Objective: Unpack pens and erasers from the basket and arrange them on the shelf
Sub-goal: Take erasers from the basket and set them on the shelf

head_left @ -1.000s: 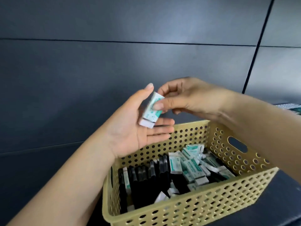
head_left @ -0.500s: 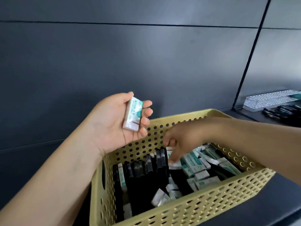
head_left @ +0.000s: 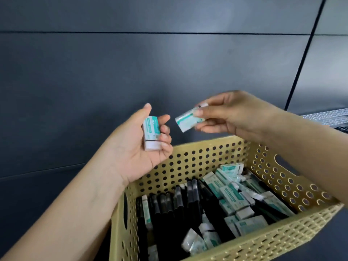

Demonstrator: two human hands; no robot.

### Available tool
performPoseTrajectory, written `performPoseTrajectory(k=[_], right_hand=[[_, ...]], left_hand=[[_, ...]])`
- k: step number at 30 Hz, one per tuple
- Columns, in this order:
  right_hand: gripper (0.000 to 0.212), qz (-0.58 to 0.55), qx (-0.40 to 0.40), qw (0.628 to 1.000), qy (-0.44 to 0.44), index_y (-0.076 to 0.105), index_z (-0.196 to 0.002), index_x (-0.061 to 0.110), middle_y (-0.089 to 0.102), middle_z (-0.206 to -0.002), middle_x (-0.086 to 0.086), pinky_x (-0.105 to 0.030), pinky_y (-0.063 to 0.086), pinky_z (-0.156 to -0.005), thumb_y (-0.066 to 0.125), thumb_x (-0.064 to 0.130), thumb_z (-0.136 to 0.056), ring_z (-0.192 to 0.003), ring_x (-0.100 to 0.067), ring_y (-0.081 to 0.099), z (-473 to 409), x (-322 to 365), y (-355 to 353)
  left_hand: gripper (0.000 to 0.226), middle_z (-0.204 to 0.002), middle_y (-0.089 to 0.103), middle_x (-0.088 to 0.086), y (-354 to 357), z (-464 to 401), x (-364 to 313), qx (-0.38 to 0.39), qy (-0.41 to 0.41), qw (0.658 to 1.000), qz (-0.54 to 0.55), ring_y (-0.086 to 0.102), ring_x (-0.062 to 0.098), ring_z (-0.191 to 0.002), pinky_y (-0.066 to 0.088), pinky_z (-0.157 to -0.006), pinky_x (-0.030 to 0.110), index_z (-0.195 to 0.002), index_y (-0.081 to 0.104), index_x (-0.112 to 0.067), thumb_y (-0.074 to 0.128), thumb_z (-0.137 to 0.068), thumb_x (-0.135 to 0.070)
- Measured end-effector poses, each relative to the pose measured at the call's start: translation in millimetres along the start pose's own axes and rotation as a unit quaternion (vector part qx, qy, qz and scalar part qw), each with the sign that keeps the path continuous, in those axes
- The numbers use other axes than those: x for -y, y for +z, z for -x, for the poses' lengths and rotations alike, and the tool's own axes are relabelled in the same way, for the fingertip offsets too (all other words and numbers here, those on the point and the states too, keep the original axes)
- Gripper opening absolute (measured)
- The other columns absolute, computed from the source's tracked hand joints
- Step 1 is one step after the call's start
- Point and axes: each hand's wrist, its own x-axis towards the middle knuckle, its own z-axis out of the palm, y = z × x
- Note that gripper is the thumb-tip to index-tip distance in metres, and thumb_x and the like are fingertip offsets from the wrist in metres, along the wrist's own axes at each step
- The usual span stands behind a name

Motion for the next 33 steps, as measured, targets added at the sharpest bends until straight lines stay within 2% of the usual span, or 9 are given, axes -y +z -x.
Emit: performPoseTrajectory(k=[4,7,9,13,17,20,24,30,33], right_hand=[[0.01,0.107,-0.082,0.968,-0.212,0.07,-0.084,0.017,0.069,-0.072,0.007,-0.014,0.054,-0.068,0.063,0.009,-0.084,-0.067,-0.002,0.065,1.8,4.6,25.3],[0.032,0.374,-0.058,0.87,-0.316,0.071,-0.099,0.019,0.068,-0.099,0.006,-0.024,0.044,-0.087,0.056,0.041,-0.082,-0.092,-0.002,0.056,3.9,-10.6,47.9],[0.06,0.491,-0.031,0.808,-0.325,0.068,-0.108,0.028,0.055,-0.121,0.01,-0.024,0.019,-0.095,0.039,0.065,-0.072,-0.113,-0.006,0.035,2.8,-19.1,52.4],[0.041,0.377,-0.001,0.871,-0.315,0.06,-0.116,0.032,0.047,-0.118,0.012,-0.017,0.021,-0.103,0.059,0.045,-0.078,-0.116,-0.003,0.034,10.9,-12.2,40.4],[0.016,0.34,0.065,0.919,-0.19,0.062,-0.089,0.034,0.061,-0.086,0.019,-0.009,0.043,-0.082,0.068,0.029,-0.076,-0.082,0.004,0.056,15.9,0.3,0.4],[0.026,0.529,0.244,0.812,0.05,0.061,-0.102,0.034,0.063,-0.102,0.018,-0.016,0.048,-0.083,0.064,0.04,-0.077,-0.081,0.007,0.056,13.6,-17.0,-16.6],[0.057,0.6,0.298,0.731,0.128,0.046,-0.126,0.031,0.048,-0.113,0.014,-0.009,0.034,-0.065,0.069,0.042,-0.075,-0.08,0.004,0.047,13.2,-47.6,-14.6],[0.032,0.53,0.322,0.77,0.152,0.048,-0.085,0.034,0.059,-0.109,-0.002,-0.018,0.043,-0.063,0.076,0.024,-0.072,-0.078,-0.013,0.056,13.9,-54.1,-19.6],[0.031,0.489,0.297,0.809,0.137,0.05,-0.088,0.032,0.06,-0.111,-0.005,-0.02,0.043,-0.065,0.074,0.018,-0.074,-0.08,-0.012,0.057,11.4,-53.5,-22.9]], left_hand=[[0.051,-0.068,0.067,0.014,2.5,-2.6,-0.4,-0.001,0.011,1.0,0.01,0.065,0.02,-0.057,0.055,-0.053,0.026,-0.089,0.06,-0.003,0.044,-0.089,-0.052],[0.045,-0.075,0.069,0.013,2.0,2.0,0.0,0.058,0.033,0.998,0.017,0.069,0.019,-0.063,0.058,-0.056,0.031,-0.092,0.058,-0.003,0.04,-0.092,-0.044],[0.038,-0.076,0.066,0.011,0.4,3.1,-0.2,0.062,0.03,0.998,0.009,0.067,0.017,-0.057,0.056,-0.051,0.026,-0.095,0.055,-0.003,0.039,-0.094,-0.037],[0.022,-0.062,0.055,0.005,1.5,2.4,0.2,0.037,0.017,0.999,0.011,0.056,0.01,-0.046,0.052,-0.045,0.021,-0.089,0.053,-0.01,0.047,-0.092,-0.031],[0.008,-0.057,0.051,0.007,2.3,4.5,1.8,0.045,-0.015,0.999,-0.015,0.05,0.012,-0.044,0.048,-0.041,0.021,-0.085,0.054,-0.015,0.053,-0.085,-0.023],[0.017,-0.055,0.047,0.004,2.2,7.4,2.4,0.08,-0.031,0.994,-0.061,0.043,0.009,-0.041,0.035,-0.035,0.011,-0.084,0.05,-0.017,0.056,-0.073,-0.027],[0.027,-0.053,0.044,0.0,3.3,8.8,4.4,0.097,-0.033,0.989,-0.108,0.039,0.005,-0.037,0.027,-0.032,0.009,-0.09,0.049,-0.016,0.055,-0.069,-0.032],[0.036,-0.053,0.044,0.0,2.8,8.4,4.5,0.101,-0.051,0.987,-0.111,0.04,0.005,-0.036,0.031,-0.033,0.008,-0.096,0.049,-0.011,0.055,-0.069,-0.034],[0.035,-0.053,0.044,0.0,3.3,9.2,3.7,0.1,-0.054,0.988,-0.104,0.04,0.005,-0.037,0.033,-0.033,0.01,-0.095,0.049,-0.011,0.054,-0.069,-0.034]])
